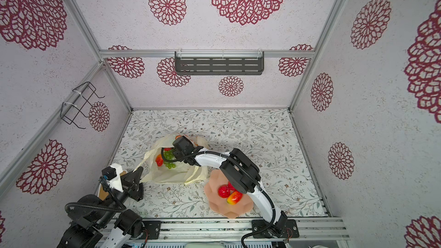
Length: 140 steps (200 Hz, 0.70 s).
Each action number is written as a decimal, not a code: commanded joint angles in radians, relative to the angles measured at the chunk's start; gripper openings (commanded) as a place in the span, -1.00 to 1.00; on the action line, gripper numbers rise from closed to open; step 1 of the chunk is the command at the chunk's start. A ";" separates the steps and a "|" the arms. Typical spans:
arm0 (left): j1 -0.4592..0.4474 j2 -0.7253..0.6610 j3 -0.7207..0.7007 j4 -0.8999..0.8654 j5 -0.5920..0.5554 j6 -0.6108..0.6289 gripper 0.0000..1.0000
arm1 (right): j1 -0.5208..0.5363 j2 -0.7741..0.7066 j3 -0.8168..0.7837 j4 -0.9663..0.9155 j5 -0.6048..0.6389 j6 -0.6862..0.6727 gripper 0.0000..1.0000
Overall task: Take fruits out of the plastic bag
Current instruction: Take out the fake fruit from the plastic bag.
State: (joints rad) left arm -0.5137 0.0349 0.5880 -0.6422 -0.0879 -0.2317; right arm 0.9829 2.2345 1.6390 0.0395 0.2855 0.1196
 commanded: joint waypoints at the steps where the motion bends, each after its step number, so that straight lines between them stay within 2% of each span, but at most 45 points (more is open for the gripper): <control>1: -0.025 0.029 -0.007 -0.006 0.062 0.038 -1.00 | -0.009 -0.041 -0.027 0.085 0.094 0.107 0.49; 40: -0.058 0.005 -0.017 -0.011 0.130 0.084 -1.00 | -0.016 -0.108 -0.160 0.222 0.094 0.144 0.49; 83: -0.066 -0.015 -0.029 -0.010 0.097 0.103 -1.00 | 0.003 -0.176 -0.284 0.410 -0.030 0.130 0.44; 140: -0.066 0.032 -0.028 -0.011 0.101 0.107 -1.00 | 0.008 -0.159 -0.243 0.419 -0.046 0.170 0.41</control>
State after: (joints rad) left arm -0.5690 0.0418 0.5667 -0.6529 0.0090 -0.1429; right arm 0.9878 2.1162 1.3575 0.4004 0.2600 0.2478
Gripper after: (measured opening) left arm 0.043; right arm 0.712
